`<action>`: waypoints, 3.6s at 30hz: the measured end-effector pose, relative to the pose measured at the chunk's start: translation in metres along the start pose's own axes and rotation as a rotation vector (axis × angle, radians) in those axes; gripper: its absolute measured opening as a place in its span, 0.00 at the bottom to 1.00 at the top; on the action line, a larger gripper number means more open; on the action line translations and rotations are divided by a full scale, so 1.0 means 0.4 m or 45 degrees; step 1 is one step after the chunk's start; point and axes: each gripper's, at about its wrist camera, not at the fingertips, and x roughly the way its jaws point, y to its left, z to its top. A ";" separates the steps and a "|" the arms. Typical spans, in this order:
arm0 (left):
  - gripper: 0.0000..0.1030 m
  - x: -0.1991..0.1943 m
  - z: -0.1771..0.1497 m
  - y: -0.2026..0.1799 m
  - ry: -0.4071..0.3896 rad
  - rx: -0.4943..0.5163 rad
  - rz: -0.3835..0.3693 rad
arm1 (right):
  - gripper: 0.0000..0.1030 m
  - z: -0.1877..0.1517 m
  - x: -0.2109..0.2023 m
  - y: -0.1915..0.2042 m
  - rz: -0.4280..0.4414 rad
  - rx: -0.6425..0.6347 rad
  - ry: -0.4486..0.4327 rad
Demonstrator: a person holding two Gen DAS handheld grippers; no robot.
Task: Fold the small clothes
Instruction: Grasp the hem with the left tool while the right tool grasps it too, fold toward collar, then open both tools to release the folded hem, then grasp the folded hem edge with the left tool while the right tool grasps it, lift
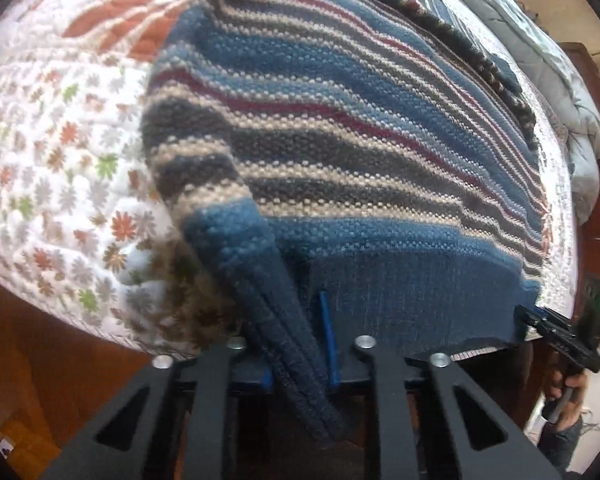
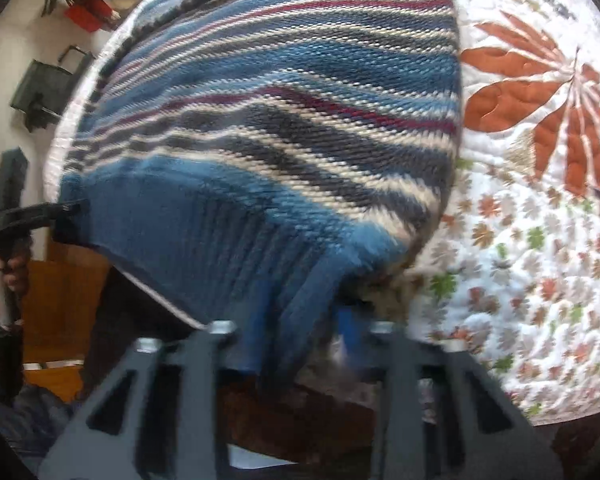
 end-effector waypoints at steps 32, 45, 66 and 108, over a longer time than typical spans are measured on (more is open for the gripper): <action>0.51 -0.244 0.373 0.045 -0.507 -0.045 0.003 | 0.52 0.353 -0.226 -0.133 -0.114 -0.035 -0.320; 0.55 -0.085 0.466 -0.153 -0.308 0.440 0.146 | 0.65 0.464 -0.158 -0.060 -0.065 -0.174 -0.211; 0.16 0.044 0.517 -0.157 -0.201 0.410 0.233 | 0.09 0.526 -0.026 -0.068 -0.154 -0.154 -0.054; 0.26 0.094 1.035 -0.156 -0.407 0.150 0.377 | 0.14 1.056 0.009 -0.221 -0.323 0.001 -0.249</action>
